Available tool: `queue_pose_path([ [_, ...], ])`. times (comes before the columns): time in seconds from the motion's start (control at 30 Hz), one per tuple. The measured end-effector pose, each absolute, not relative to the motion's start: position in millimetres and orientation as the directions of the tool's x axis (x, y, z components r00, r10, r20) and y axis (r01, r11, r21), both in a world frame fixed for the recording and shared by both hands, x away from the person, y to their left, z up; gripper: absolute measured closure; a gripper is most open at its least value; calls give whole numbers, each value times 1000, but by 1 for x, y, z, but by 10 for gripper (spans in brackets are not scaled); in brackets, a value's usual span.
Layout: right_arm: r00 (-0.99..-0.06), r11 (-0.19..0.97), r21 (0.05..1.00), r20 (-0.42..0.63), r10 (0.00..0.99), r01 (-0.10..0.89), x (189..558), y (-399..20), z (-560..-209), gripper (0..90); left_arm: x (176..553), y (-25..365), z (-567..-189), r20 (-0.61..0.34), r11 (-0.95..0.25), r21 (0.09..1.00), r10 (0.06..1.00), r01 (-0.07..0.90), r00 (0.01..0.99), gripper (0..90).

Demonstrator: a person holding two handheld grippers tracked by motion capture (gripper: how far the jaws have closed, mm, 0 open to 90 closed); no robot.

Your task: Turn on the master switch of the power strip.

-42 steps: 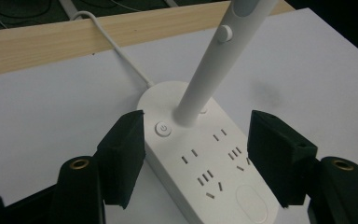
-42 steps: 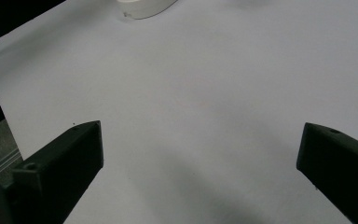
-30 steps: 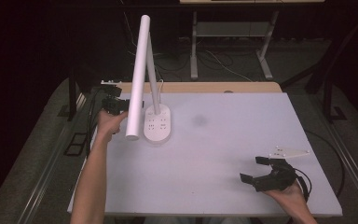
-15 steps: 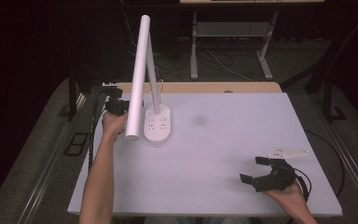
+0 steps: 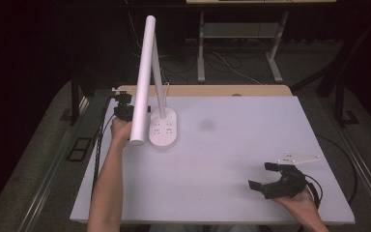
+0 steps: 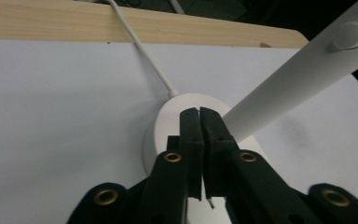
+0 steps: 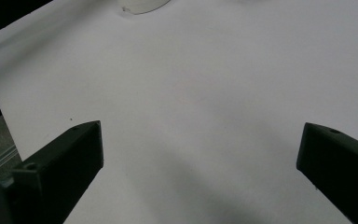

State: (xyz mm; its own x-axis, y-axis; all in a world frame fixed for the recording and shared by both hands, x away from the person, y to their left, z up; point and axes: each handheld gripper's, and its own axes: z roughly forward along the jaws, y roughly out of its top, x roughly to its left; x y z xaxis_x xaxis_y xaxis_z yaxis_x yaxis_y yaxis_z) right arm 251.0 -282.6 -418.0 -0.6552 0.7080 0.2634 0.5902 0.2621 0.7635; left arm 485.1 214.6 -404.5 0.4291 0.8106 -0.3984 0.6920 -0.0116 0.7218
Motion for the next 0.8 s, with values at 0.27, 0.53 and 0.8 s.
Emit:
queue_pose_path([
  [0.27,-656,265,761,265,707,593,251,-282,-418,1,486,206,-411,-379,-26,715,825,698,419,898],
  [0.53,-659,271,760,261,706,590,251,-282,-419,0,488,199,-418,-361,-59,705,828,707,429,899],
  [0.8,-660,273,757,263,704,593,251,-282,-419,0,489,194,-423,-356,-67,701,830,710,429,899],
])
